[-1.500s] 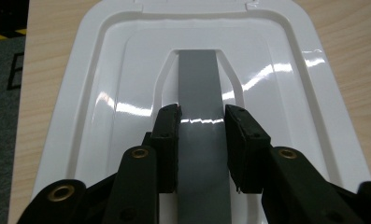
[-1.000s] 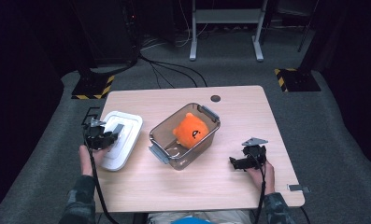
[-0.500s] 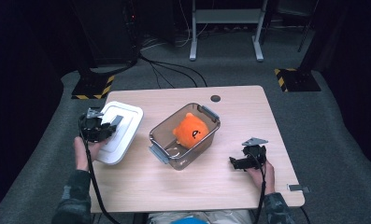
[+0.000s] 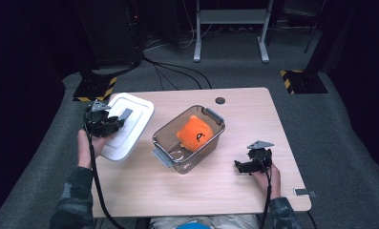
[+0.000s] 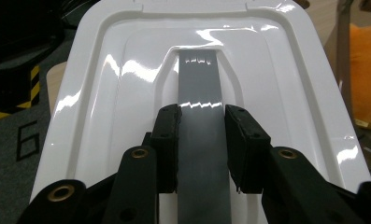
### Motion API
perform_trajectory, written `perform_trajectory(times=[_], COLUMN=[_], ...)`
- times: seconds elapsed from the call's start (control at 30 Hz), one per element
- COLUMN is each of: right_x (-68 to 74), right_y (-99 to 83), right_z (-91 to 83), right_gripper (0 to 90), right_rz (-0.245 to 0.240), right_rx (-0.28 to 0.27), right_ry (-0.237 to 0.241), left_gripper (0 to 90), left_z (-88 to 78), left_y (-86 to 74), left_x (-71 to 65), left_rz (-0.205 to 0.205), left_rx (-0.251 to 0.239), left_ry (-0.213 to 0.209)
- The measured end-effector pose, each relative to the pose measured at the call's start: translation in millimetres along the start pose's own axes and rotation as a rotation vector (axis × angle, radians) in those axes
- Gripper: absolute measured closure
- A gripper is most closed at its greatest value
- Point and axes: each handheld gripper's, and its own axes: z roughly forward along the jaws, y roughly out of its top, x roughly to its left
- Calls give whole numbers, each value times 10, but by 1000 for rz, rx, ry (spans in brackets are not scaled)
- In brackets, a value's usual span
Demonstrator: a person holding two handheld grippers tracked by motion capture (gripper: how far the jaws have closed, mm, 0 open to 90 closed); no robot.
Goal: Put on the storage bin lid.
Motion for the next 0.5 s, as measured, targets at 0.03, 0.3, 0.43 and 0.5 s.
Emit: perform_trajectory(times=[0.03, 0.3, 0.43, 0.5], right_x=[0, 1, 0, 0], right_y=[0, 0, 0, 0], right_z=[0, 0, -1, 0], right_gripper=[0, 0, 0, 0], right_rz=[0, 0, -1, 0], right_rx=[0, 0, 0, 0], right_ry=[0, 0, 2, 1], left_gripper=[665, 665, 665, 664], left_z=[-10, -18, 14, 39], left_y=[36, 319, 446, 501], left_x=[-25, -251, -370, -436], left_rz=[4, 53, 82, 91], left_rx=[-3, -18, -17, -24], left_ry=[-8, -46, -67, -75])
